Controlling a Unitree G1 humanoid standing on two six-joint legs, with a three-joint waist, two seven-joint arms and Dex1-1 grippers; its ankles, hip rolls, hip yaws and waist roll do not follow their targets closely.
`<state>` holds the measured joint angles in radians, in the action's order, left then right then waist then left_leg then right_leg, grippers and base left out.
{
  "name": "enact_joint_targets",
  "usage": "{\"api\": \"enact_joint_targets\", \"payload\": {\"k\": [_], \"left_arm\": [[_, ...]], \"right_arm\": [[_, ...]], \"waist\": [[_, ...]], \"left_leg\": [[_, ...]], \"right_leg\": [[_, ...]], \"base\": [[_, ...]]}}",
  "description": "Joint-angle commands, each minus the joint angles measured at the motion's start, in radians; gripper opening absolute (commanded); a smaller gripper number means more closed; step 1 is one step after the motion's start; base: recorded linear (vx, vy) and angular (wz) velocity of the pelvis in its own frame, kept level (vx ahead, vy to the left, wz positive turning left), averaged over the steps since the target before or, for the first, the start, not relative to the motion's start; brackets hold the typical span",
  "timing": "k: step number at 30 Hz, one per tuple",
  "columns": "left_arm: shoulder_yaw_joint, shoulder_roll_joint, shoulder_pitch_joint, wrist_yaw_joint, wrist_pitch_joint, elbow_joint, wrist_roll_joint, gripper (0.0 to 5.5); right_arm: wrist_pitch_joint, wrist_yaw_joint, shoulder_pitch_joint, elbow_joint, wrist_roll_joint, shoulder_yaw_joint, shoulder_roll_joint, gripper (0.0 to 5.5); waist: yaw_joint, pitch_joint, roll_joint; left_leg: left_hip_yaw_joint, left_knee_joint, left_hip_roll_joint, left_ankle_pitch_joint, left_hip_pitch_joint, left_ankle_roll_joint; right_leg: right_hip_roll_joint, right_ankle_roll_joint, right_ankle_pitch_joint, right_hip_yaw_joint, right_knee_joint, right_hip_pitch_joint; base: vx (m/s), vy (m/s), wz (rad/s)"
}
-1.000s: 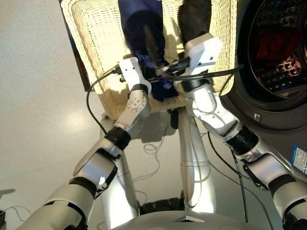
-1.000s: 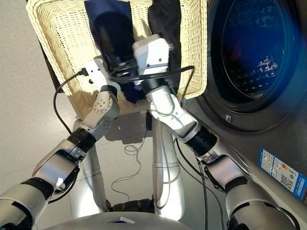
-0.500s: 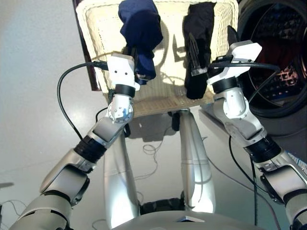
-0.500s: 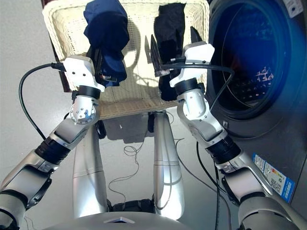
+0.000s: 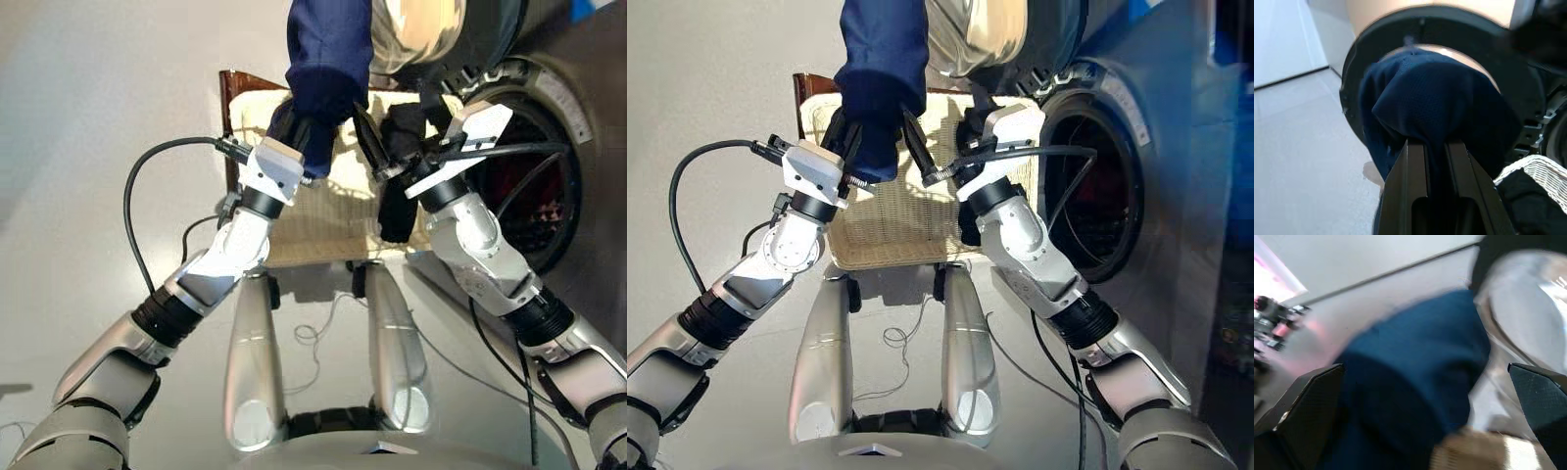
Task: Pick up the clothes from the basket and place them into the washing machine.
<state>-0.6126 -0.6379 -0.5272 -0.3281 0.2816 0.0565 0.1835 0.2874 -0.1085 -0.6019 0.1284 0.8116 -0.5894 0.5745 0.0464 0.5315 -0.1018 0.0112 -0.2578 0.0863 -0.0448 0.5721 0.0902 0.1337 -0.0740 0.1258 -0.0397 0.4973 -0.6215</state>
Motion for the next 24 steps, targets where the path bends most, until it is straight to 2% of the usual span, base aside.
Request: {"api": "enact_joint_targets", "payload": {"k": [1,8,11,17,24], "left_arm": [[-0.007,0.03,0.02,0.044,0.084,0.137,-0.024,0.0],[-0.018,0.016,0.021,0.085,0.104,0.2,0.02,0.0],[-0.048,0.027,0.009,0.081,0.09,0.178,0.0,0.0],[-0.065,0.04,-0.017,0.075,0.085,0.182,-0.019,0.0],[-0.098,0.054,-0.068,0.048,0.063,0.179,-0.076,0.0]], "right_arm": [[0.015,0.049,-0.032,0.078,0.054,0.016,0.004,5.5],[-0.021,0.055,-0.027,-0.028,0.136,-0.008,-0.065,5.5],[-0.021,0.06,-0.028,-0.045,0.181,-0.012,-0.085,5.5],[-0.021,0.046,-0.033,-0.084,0.216,-0.017,-0.122,5.5],[-0.02,0.032,-0.023,-0.093,0.296,-0.03,-0.153,5.5]], "waist": [[-0.011,-0.012,0.045],[-0.04,-0.036,0.057],[-0.047,-0.049,0.063],[-0.059,-0.068,0.071],[-0.066,-0.082,0.081]], "left_leg": [[0.05,0.026,-0.008,0.015,-0.12,0.022],[0.034,0.043,-0.015,0.022,-0.199,0.017],[0.03,0.051,-0.019,0.026,-0.217,0.012],[0.026,0.067,-0.024,0.025,-0.241,0.01],[0.017,0.052,-0.03,0.033,-0.242,0.007]], "right_leg": [[0.031,-0.09,-0.161,0.02,-0.203,0.127],[0.041,-0.092,-0.148,0.001,-0.232,0.222],[0.045,-0.093,-0.146,-0.004,-0.237,0.241],[0.05,-0.094,-0.148,-0.013,-0.262,0.272],[0.058,-0.096,-0.144,-0.02,-0.258,0.286]], "base": [[0.1,0.018,0.002],[0.045,-0.007,0.02],[0.0,0.0,0.0],[0.0,0.0,0.0],[0.0,0.0,0.0]]}}
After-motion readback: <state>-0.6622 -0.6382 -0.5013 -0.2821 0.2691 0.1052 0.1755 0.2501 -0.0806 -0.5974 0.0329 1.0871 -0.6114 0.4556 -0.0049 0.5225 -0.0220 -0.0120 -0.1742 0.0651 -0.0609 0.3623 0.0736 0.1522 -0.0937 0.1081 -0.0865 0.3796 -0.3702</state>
